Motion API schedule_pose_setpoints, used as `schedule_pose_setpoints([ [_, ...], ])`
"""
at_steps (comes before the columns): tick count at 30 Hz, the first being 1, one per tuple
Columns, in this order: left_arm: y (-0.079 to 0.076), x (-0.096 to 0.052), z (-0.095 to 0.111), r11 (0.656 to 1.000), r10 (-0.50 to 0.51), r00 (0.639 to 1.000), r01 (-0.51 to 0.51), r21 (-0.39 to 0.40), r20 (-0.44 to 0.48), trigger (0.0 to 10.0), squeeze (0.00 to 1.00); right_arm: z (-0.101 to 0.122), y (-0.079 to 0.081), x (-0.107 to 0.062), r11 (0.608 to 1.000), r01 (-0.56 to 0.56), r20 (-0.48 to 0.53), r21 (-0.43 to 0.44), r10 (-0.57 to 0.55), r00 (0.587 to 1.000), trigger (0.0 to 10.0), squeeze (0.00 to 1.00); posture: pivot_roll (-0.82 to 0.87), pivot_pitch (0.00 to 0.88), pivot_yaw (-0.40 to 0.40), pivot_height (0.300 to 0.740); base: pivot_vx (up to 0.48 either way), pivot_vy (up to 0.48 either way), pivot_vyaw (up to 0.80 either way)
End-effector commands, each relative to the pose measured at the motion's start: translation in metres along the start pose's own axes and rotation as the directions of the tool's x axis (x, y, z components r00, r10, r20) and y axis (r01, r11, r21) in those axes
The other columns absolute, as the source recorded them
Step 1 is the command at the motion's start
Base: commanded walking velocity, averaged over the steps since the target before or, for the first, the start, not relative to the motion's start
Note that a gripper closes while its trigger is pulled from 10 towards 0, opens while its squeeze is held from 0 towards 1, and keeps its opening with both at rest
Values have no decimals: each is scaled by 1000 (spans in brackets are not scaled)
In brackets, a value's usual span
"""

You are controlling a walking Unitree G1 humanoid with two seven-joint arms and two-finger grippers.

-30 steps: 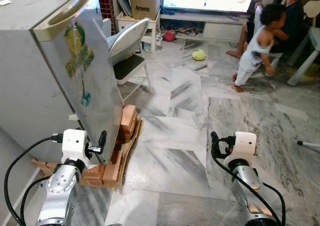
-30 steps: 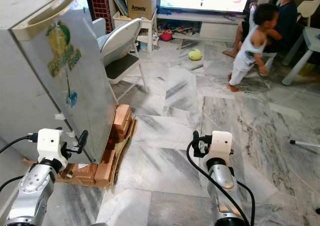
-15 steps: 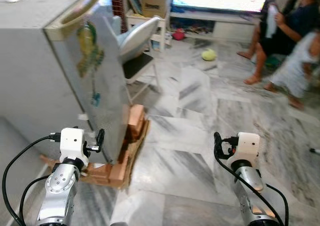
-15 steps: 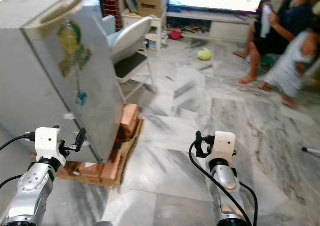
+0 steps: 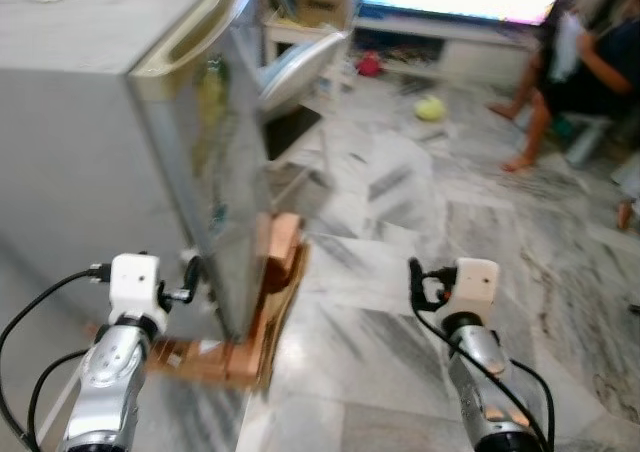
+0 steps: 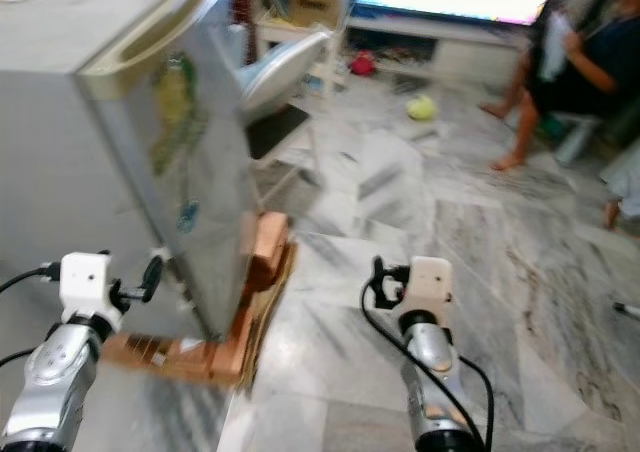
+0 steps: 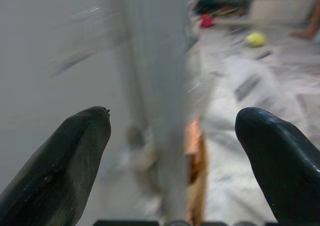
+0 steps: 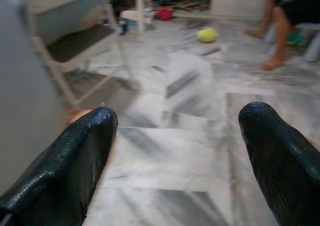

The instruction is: Restocking fridge

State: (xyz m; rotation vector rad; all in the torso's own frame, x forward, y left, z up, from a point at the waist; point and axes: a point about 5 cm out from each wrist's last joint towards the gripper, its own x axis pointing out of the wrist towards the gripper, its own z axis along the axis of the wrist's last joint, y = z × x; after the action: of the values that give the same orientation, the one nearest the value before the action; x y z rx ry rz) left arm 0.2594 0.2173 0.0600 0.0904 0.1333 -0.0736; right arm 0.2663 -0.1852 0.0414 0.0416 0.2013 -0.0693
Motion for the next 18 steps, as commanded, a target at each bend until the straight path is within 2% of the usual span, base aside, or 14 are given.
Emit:
schedule_pose_setpoints([
  [1,-2,-4,-4,1000,-24,1000,24,3,-14,10000,0,0,-4,-1,1000,17,-2,0,-17,1000,10000,0,31,0,-22,740,0,0,0],
  [14,1,-12,-12,1000,-13,999,14,13,-42,10000,0,-2,-2,-2,1000,6,-13,-11,-6,1000,10000,0,35,0,-25,740,0,0,0],
  [18,1,-10,-11,1000,-8,999,8,9,-37,10000,0,-2,-2,-3,1000,9,-15,-1,-9,1000,10000,0,36,0,-29,740,0,0,-800],
])
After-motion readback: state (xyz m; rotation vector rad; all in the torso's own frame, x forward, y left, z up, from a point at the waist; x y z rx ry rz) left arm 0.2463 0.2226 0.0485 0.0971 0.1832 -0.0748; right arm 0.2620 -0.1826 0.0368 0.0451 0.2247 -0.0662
